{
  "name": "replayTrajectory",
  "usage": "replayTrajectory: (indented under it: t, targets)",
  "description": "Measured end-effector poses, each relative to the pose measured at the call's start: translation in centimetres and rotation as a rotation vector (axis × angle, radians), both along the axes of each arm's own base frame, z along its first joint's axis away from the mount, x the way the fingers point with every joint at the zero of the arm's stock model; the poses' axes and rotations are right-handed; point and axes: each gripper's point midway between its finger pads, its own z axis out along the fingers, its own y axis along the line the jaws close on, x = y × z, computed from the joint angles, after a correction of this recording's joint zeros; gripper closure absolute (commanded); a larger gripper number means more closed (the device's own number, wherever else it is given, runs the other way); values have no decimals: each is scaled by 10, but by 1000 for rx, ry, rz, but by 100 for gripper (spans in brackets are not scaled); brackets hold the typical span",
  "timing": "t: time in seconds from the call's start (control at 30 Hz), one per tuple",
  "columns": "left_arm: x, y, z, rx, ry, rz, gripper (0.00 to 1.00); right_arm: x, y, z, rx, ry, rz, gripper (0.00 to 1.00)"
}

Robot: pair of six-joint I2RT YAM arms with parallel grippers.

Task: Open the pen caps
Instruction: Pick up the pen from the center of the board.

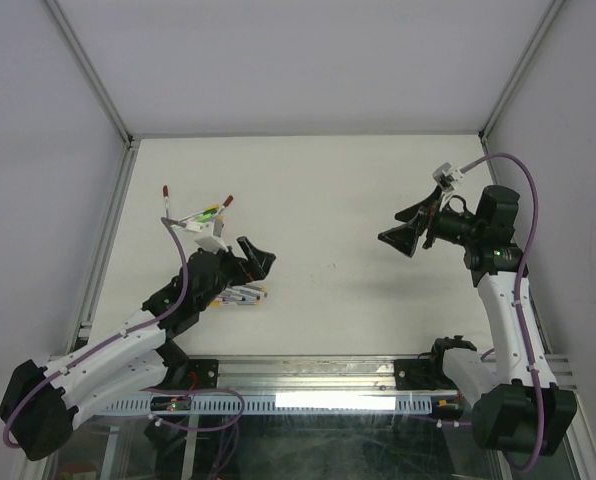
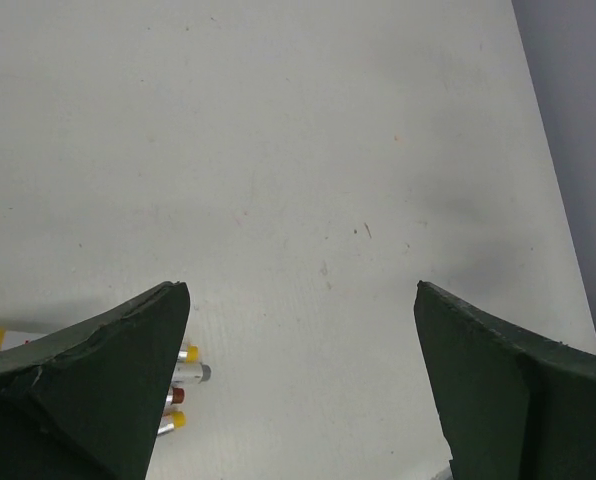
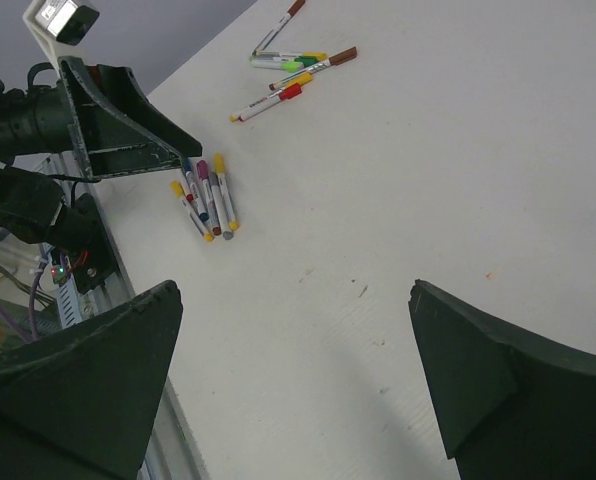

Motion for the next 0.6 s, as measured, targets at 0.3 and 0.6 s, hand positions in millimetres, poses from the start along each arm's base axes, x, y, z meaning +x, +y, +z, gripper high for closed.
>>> replayTrajectory:
  t: [0.3,0.6]
  targets:
    - [57,74,-22,185,46,296,2,-2,2,1,-9,-38,32,1]
    - [113,120,-32,501,124,405,23,1,1,-1,-17,-38,27,0]
